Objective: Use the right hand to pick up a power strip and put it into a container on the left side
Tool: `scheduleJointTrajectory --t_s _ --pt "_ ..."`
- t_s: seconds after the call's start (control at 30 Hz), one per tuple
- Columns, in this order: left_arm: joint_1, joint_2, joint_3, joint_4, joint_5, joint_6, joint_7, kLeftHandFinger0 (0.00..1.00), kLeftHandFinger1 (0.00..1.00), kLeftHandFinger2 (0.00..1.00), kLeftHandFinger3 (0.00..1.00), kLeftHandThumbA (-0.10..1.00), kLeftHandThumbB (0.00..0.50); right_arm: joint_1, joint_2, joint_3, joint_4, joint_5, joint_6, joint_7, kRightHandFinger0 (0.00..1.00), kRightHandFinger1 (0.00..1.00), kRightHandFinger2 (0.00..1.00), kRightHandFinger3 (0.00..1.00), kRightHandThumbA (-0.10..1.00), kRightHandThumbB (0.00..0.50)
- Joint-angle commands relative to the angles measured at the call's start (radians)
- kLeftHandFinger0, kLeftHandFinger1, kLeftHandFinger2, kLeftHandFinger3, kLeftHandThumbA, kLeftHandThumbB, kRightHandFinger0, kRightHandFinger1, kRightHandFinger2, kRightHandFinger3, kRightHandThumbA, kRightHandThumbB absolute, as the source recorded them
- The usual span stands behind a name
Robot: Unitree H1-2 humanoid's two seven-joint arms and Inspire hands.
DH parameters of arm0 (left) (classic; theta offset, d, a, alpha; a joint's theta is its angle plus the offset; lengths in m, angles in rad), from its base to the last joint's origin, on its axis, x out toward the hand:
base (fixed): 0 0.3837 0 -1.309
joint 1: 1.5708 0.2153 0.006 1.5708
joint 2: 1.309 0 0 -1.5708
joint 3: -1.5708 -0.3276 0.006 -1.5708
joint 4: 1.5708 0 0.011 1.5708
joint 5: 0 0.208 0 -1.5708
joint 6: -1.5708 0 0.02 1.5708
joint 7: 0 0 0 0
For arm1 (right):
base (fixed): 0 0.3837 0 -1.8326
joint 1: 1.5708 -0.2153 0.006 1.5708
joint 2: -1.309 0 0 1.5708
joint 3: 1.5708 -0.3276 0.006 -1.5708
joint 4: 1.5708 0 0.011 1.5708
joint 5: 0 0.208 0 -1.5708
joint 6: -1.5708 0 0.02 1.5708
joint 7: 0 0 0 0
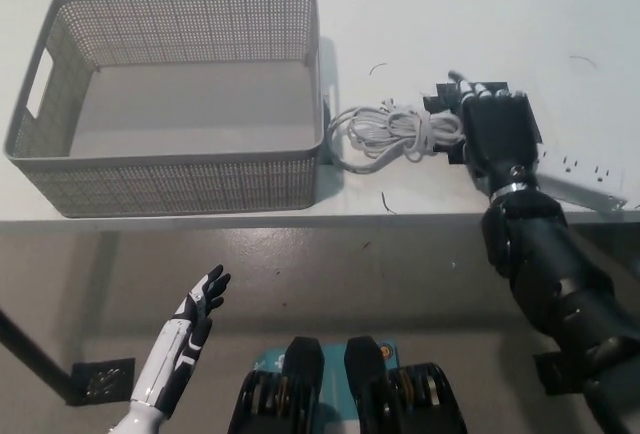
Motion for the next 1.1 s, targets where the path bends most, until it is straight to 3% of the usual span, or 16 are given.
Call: scheduleJointTrajectory --t_s 0.0,0.1,0.2,0.23,0.4,0.57,0.67,0.8,0.93,1.07 --pt "-0.028 0.027 0.001 -0.030 0.002 -0.041 0.004 1.00 1.00 1.00 1.00 1.00 0.228 -0.317 -0.140 -0.052 -0.237 0.059 -0.244 -0.449 0.00 0.17 0.70 0.88 -0.10 0.070" --pt "-0.031 0.026 0.003 -0.032 0.005 -0.041 0.004 1.00 1.00 1.00 1.00 1.00 0.229 -0.324 -0.160 -0.071 -0.331 0.062 -0.225 -0.410 0.00 0.13 0.67 0.84 -0.10 0.068" --pt "-0.031 0.025 0.003 -0.031 -0.003 -0.041 0.000 1.00 1.00 1.00 1.00 1.00 0.230 -0.323 -0.172 -0.079 -0.401 0.054 -0.216 -0.405 0.00 0.11 0.66 0.81 -0.10 0.097" --pt "-0.031 0.024 0.002 -0.031 -0.005 -0.041 0.000 1.00 1.00 1.00 1.00 1.00 0.227 -0.321 -0.177 -0.087 -0.447 0.061 -0.236 -0.401 0.00 0.04 0.62 0.76 -0.10 0.109" --pt "-0.035 0.026 0.003 -0.031 -0.005 -0.041 -0.002 1.00 1.00 1.00 1.00 1.00 0.225 -0.302 -0.197 -0.104 -0.631 0.037 -0.210 -0.347 0.00 0.05 0.66 0.85 -0.10 0.148" --pt "-0.040 0.028 0.005 -0.027 -0.016 -0.041 -0.011 1.00 1.00 1.00 1.00 1.00 0.230 -0.325 -0.204 -0.114 -0.703 0.045 -0.237 -0.323 0.00 0.01 0.64 0.90 -0.10 0.126" --pt "-0.041 0.027 0.004 -0.026 -0.011 -0.041 -0.006 1.00 1.00 1.00 1.00 1.00 0.221 -0.351 -0.203 -0.114 -0.716 0.035 -0.221 -0.303 0.00 0.00 0.58 0.86 -0.10 0.119" --pt "-0.047 0.026 0.007 -0.022 -0.016 -0.041 -0.007 1.00 1.00 1.00 1.00 1.00 0.226 -0.405 -0.194 -0.098 -0.670 0.025 -0.232 -0.329 0.00 0.00 0.59 0.86 -0.10 0.115" --pt "-0.050 0.025 0.006 -0.019 -0.020 -0.041 -0.011 1.00 1.00 1.00 1.00 1.00 0.236 -0.454 -0.161 -0.071 -0.611 0.016 -0.222 -0.319 0.00 0.00 0.54 0.81 -0.10 0.152" --pt "-0.048 0.025 0.001 -0.022 -0.005 -0.041 -0.002 1.00 1.00 1.00 1.00 1.00 0.243 -0.529 -0.102 -0.023 -0.485 0.010 -0.231 -0.338 0.00 0.00 0.63 0.88 -0.10 0.142"
